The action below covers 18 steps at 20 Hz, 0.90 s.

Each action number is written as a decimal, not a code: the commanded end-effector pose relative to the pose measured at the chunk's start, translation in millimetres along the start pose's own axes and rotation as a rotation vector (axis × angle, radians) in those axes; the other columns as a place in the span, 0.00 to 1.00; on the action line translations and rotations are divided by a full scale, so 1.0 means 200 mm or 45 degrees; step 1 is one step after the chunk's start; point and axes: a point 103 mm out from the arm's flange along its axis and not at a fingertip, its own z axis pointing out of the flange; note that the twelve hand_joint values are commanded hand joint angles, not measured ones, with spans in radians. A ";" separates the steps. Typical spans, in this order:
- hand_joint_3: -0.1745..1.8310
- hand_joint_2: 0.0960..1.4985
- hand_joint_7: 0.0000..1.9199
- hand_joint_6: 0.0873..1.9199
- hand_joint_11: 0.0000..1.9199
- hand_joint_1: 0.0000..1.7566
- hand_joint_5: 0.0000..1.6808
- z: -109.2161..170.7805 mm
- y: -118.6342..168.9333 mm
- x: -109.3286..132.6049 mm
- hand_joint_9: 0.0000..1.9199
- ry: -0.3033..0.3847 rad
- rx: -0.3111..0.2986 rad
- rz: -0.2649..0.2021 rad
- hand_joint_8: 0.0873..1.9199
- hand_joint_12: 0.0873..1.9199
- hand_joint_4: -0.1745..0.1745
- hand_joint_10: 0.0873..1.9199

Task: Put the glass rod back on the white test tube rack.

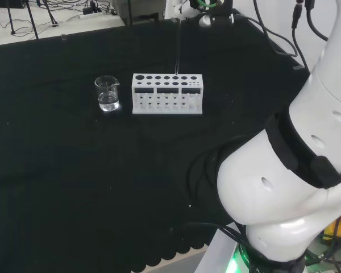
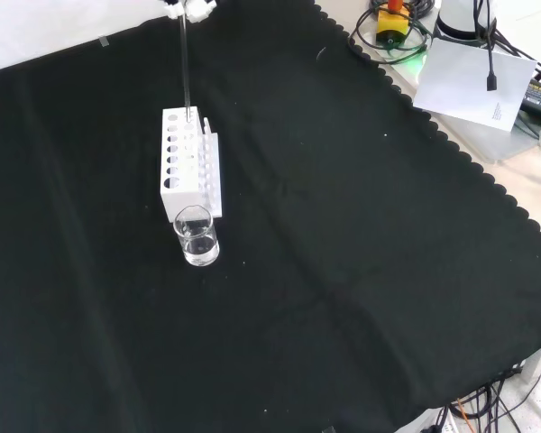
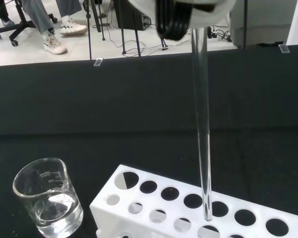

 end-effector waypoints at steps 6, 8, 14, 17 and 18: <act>0.32 0.54 0.57 0.34 0.70 0.74 0.62 0.07 0.08 -0.01 0.87 0.002 0.009 -0.018 0.61 0.51 0.00 0.47; 0.32 0.54 0.57 0.34 0.70 0.74 0.62 0.09 0.09 -0.02 0.87 0.000 0.015 -0.015 0.61 0.51 0.00 0.47; 0.32 0.54 0.57 0.33 0.70 0.74 0.62 0.10 0.04 -0.01 0.87 0.014 0.025 0.004 0.61 0.51 0.00 0.47; 0.32 0.54 0.57 0.33 0.70 0.74 0.62 0.10 0.03 0.01 0.87 0.015 0.029 0.003 0.61 0.51 0.00 0.47; 0.32 0.54 0.57 0.33 0.70 0.74 0.62 0.09 0.03 0.02 0.87 0.014 0.025 0.001 0.61 0.51 0.00 0.47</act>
